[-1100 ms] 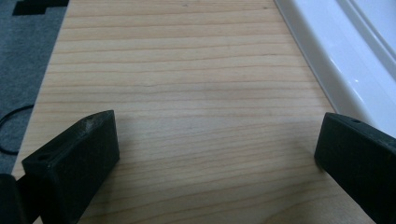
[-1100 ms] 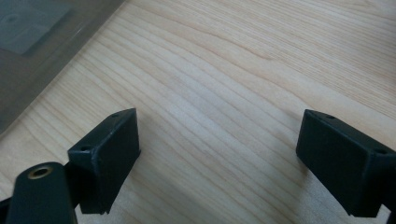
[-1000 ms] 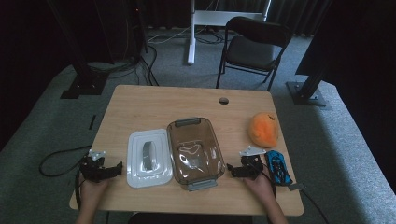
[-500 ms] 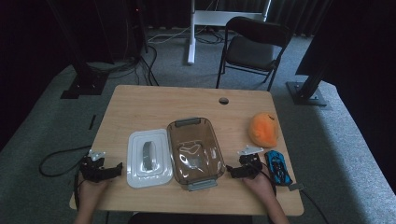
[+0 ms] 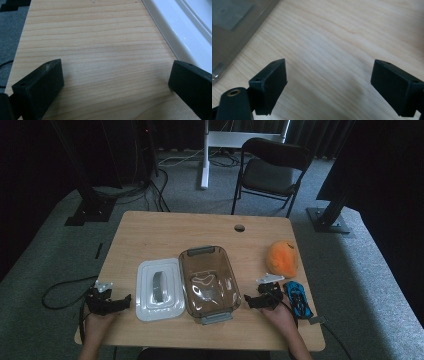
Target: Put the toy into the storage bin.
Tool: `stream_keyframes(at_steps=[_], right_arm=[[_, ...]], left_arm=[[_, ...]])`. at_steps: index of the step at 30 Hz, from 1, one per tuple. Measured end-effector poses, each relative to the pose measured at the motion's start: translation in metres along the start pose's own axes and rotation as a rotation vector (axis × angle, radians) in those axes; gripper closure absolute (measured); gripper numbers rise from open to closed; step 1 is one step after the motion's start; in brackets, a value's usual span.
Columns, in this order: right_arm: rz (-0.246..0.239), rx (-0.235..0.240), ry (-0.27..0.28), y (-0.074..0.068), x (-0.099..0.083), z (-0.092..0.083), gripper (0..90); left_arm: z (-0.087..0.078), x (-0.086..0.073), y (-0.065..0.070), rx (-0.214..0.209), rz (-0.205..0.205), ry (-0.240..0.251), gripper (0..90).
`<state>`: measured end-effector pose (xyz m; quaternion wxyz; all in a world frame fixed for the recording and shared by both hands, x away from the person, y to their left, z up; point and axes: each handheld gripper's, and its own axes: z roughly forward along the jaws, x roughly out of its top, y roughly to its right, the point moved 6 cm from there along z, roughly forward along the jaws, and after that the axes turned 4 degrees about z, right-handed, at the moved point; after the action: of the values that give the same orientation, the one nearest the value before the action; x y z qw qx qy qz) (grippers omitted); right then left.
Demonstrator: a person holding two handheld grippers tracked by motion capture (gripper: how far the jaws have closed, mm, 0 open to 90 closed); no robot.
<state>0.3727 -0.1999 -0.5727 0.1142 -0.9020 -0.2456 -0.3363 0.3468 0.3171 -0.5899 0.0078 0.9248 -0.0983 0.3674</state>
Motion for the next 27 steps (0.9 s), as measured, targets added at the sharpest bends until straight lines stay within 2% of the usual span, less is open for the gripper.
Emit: stream_keyframes(at_steps=[14,27], right_arm=[[0.046,-0.031,0.092,0.018,0.024,-0.029,12.9],[0.147,-0.098,0.170,0.050,0.046,-0.054,12.9]], left_arm=[[0.000,0.000,0.000,0.005,-0.005,-0.002,0.3],[0.000,0.000,0.000,0.005,-0.006,-0.001,0.3]])
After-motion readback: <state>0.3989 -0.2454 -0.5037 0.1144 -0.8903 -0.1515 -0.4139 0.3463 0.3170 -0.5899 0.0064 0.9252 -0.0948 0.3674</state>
